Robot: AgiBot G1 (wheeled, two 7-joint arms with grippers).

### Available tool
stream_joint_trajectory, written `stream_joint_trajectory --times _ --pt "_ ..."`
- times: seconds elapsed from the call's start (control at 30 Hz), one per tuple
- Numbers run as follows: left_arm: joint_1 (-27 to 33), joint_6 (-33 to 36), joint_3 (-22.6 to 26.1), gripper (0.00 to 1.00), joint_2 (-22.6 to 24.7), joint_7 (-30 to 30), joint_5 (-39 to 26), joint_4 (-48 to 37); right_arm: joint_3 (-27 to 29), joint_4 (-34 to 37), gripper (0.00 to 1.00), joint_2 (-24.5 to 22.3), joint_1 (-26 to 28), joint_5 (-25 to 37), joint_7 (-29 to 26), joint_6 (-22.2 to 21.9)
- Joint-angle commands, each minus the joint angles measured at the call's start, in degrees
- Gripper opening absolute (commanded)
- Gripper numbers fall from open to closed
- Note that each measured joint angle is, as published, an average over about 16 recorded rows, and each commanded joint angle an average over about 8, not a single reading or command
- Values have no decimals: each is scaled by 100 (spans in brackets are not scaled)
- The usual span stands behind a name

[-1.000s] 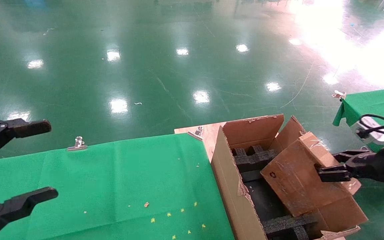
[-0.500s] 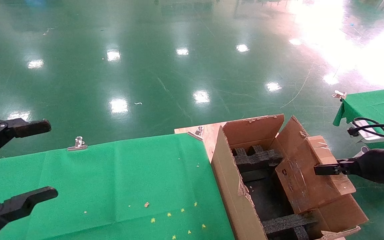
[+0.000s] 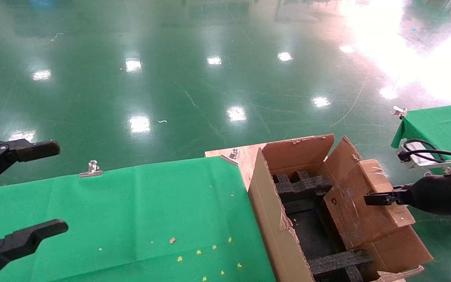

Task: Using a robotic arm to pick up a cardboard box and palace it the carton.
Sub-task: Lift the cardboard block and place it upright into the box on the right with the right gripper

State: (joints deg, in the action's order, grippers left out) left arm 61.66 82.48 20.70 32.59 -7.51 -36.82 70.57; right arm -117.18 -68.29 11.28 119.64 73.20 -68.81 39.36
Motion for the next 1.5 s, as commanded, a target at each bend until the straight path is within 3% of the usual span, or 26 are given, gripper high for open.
stream_joint_trajectory --times 0.03,0.37,0.67,1.0,1.43,1.5 --pt "0 0 0 100 0 0 0 0 -41 -69 0 17 -1 160 -195 -78" --pt "0 0 0 100 0 0 0 0 -273 -110 0 363 -392 399 -705 -596" --pt "0 0 0 100 0 0 0 0 -399 416 0 941 -1022 196 -774 -1107" --pt "0 0 0 100 0 0 0 0 -271 1091 0 1494 -1710 -407 -319 -1275" --pt "0 0 0 100 0 0 0 0 53 2027 0 2045 -2493 -1144 532 -1119" --pt "0 0 0 100 0 0 0 0 107 2166 5 2113 -2581 -1236 656 -1076"
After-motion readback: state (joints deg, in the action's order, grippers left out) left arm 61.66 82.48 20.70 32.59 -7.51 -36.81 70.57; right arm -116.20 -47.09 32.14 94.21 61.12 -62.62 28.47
